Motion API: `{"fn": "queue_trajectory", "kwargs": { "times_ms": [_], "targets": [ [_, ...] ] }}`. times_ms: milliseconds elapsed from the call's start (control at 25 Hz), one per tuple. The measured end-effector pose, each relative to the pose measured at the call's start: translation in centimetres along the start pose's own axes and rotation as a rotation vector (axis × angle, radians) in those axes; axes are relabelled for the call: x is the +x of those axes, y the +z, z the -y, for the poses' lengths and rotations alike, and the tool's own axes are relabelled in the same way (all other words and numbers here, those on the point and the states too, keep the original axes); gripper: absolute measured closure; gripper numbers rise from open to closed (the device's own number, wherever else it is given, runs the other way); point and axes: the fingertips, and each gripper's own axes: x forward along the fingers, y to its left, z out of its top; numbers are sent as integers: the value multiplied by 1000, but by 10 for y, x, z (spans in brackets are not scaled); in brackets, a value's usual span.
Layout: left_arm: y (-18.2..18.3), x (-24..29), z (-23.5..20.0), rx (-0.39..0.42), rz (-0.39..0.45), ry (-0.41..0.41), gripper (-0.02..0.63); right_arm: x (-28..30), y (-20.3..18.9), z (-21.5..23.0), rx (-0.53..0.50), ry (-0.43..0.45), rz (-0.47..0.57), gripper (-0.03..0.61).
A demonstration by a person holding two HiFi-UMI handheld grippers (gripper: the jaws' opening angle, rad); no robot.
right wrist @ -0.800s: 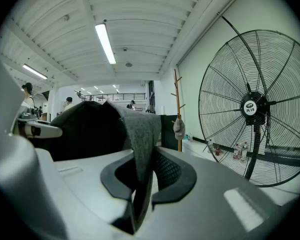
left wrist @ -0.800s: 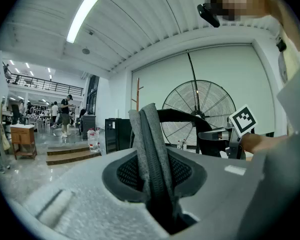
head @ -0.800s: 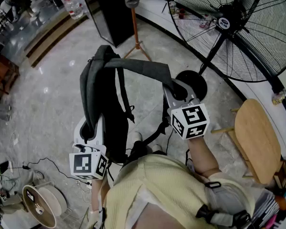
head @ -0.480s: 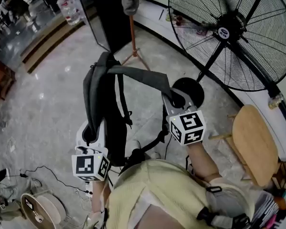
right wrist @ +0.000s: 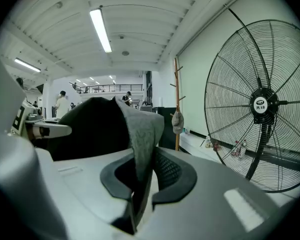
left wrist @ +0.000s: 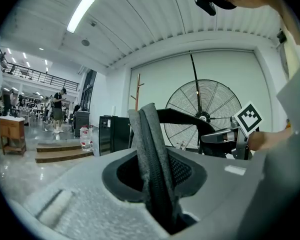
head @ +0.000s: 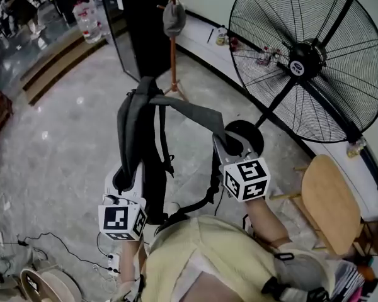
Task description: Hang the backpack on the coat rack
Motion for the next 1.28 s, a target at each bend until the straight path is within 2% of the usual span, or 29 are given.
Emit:
{"fn": "queue_trajectory", "kwargs": {
  "times_ms": [440,840,1280],
  "targets": [
    [13,16,-45,-4,11,-15,520,47,22,-19,29,-14,25,541],
    [-3,28,-90,7,-23,-29,519,85,22,-38,11,-36,5,541],
    [5,94,-109,5,-23,-4,518,153,50,12,-43,-46,57,541]
  ]
}}
